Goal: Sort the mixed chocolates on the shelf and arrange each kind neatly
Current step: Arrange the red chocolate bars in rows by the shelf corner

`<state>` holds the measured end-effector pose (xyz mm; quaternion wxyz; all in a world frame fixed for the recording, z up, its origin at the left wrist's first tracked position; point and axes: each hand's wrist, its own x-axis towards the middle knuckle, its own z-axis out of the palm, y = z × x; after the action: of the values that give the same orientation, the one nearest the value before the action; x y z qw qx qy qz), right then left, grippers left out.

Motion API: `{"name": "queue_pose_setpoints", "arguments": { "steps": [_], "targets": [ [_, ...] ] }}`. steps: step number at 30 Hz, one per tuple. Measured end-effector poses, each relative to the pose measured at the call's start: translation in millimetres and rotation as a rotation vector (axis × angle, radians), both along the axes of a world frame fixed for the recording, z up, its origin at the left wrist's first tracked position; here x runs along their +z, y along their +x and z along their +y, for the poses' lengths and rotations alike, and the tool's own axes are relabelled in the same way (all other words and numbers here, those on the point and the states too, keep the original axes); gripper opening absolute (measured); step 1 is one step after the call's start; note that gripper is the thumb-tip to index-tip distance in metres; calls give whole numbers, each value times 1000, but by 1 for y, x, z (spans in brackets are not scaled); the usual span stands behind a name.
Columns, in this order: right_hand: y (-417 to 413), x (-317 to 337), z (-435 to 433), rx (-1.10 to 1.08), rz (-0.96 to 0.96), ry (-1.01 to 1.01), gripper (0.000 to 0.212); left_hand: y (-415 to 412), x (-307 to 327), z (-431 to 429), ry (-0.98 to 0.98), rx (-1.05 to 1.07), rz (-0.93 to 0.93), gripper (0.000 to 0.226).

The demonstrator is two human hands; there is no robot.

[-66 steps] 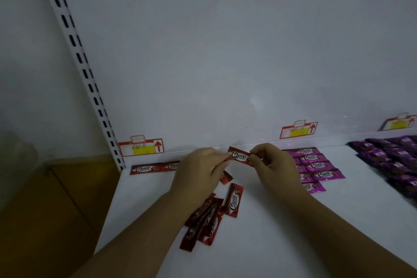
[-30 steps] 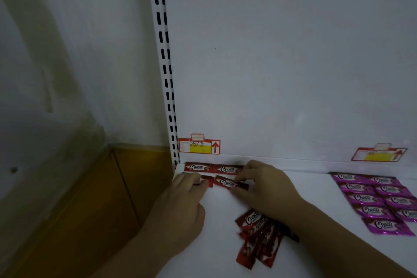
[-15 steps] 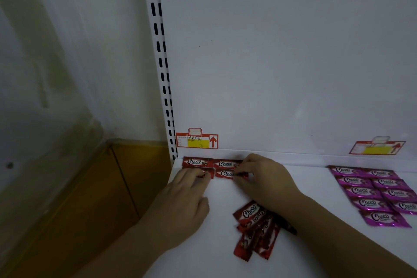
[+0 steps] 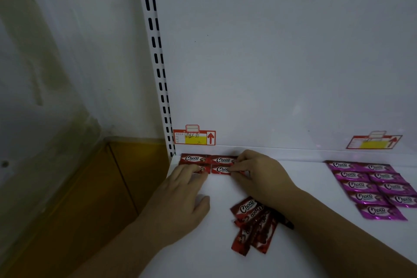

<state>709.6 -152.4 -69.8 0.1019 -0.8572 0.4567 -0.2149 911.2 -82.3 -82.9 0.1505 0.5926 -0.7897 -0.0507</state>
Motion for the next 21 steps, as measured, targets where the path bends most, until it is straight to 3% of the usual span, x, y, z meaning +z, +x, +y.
{"name": "queue_pose_setpoints", "arguments": {
  "steps": [8, 13, 16, 21],
  "targets": [
    [0, 6, 1, -10, -23, 27, 20, -1, 2, 2, -70, -5, 42, 74],
    [-11, 55, 5, -148, -240, 86, 14, 2, 2, 3, -157, 44, 160, 50],
    [-32, 75, 10, -233, -352, 131, 13, 5, 5, 3, -135, -33, 146, 35],
    [-80, 51, 35, -342, -52, 284, 23, -10, 13, 8, -17, -137, 158, 30]
  ]
}}
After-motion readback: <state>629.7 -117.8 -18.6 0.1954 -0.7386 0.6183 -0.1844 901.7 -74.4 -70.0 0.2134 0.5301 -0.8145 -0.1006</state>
